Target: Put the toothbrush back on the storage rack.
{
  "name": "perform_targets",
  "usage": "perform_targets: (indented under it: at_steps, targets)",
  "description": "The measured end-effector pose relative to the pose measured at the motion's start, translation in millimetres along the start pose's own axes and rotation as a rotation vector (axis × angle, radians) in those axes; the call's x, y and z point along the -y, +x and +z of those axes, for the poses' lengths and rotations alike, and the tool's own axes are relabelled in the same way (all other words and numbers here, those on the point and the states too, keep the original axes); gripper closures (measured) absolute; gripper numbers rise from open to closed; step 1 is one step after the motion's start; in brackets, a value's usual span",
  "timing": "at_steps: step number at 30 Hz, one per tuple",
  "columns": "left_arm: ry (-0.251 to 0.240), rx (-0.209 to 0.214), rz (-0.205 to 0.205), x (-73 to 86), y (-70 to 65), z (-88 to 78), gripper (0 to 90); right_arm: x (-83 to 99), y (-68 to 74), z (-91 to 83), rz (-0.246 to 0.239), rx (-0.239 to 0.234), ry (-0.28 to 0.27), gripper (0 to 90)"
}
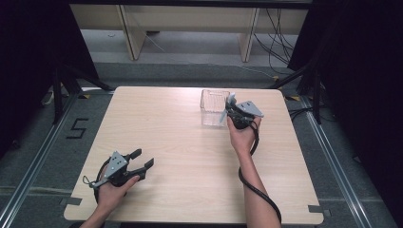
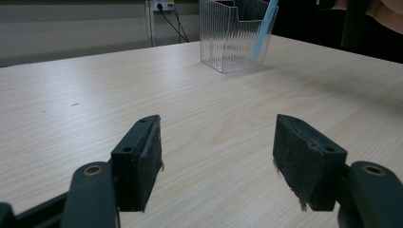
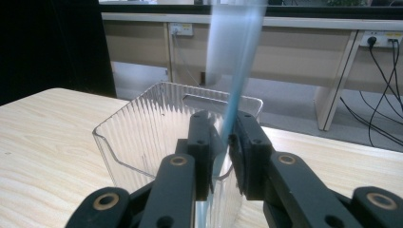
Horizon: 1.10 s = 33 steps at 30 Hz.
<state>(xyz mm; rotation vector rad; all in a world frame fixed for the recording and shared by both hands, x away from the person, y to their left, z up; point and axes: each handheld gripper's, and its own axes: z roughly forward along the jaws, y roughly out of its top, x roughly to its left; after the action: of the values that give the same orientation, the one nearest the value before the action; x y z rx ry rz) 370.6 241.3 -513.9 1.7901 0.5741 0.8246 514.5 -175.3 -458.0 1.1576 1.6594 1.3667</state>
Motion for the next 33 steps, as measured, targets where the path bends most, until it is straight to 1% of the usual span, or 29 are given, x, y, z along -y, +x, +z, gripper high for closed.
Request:
perform_targets:
  at_steps: [6, 8, 9, 12, 14, 15, 16, 17, 19, 20, 22, 23, 24, 26, 27, 28, 30, 31, 32, 33]
  targets:
    - [-0.002, 0.001, -0.001, 0.1, 0.1, 0.0, 33.2, -0.7, 0.4, 0.2, -0.003, 0.002, -0.002, 79.4]
    - [-0.001, 0.001, -0.001, 0.1, 0.2, 0.0, 33.2, -1.5, -0.8, 0.6, -0.024, 0.0, -0.004, 79.2]
    - [-0.001, 0.001, 0.0, 0.0, 0.2, 0.0, 33.2, -1.6, -0.9, 0.5, -0.025, 0.003, -0.004, 79.1]
    - [-0.001, 0.0, 0.0, 0.0, 0.0, -0.1, 33.2, -1.2, -0.5, 0.7, -0.017, 0.002, 0.001, 78.9]
    - [-0.002, 0.001, 0.0, 0.1, 0.1, -0.1, 33.2, -0.3, 1.5, -0.4, 0.012, 0.006, 0.006, 78.4]
    - [-0.002, -0.001, 0.0, 0.1, 0.1, -0.1, 33.2, -0.1, 1.2, -0.2, 0.008, 0.002, 0.003, 78.1]
    - [-0.002, -0.001, 0.0, 0.1, 0.0, -0.2, 33.2, 0.1, 1.0, -0.5, 0.006, 0.005, 0.004, 77.3]
    - [-0.002, -0.001, 0.0, 0.1, -0.1, -0.2, 33.2, 0.2, -0.3, -0.3, -0.007, -0.002, 0.004, 76.3]
    - [-0.002, 0.0, 0.0, 0.1, -0.1, -0.2, 33.2, 0.6, -0.6, -0.6, -0.006, -0.002, 0.009, 72.8]
    - [-0.002, -0.001, 0.001, 0.1, -0.1, -0.2, 33.2, 0.6, -1.4, -0.6, -0.019, 0.0, 0.008, 71.1]
    - [-0.003, 0.0, 0.0, 0.0, -0.3, -0.1, 33.2, 0.9, 0.5, -1.7, -0.005, -0.001, 0.018, 68.1]
    - [-0.003, 0.0, 0.0, 0.0, -0.4, 0.0, 33.2, 0.6, -0.4, -1.4, -0.015, -0.008, 0.021, 66.1]
    - [-0.002, -0.001, 0.0, 0.0, -0.5, 0.0, 33.2, 0.1, -0.3, -2.5, -0.02, -0.004, 0.036, 64.6]
    - [-0.003, 0.0, 0.0, -0.1, -0.7, 0.0, 33.2, -0.1, 0.0, -2.6, -0.021, -0.004, 0.038, 60.1]
    - [-0.003, 0.0, 0.0, -0.1, -0.7, -0.1, 33.2, -0.2, 0.4, -3.1, -0.013, -0.006, 0.046, 58.9]
    - [-0.003, 0.0, 0.0, -0.1, -0.7, 0.0, 33.2, -0.6, -0.2, -3.4, -0.027, -0.006, 0.046, 57.9]
    - [-0.003, 0.0, 0.0, -0.2, -1.0, 0.0, 33.2, -1.1, 0.9, -5.6, -0.027, 0.0, 0.054, 55.2]
    - [-0.002, 0.0, 0.0, -0.3, -1.2, 0.0, 33.2, -1.5, 0.2, -5.7, -0.039, -0.007, 0.048, 54.5]
    - [-0.002, 0.001, -0.001, -0.3, -1.4, 0.0, 33.2, -2.0, 1.2, -7.6, -0.026, 0.001, 0.056, 53.9]
    - [-0.019, 0.004, -0.004, 0.3, -1.5, 1.4, 33.2, -3.0, 0.3, -8.5, -0.046, 0.004, 0.05, 53.3]
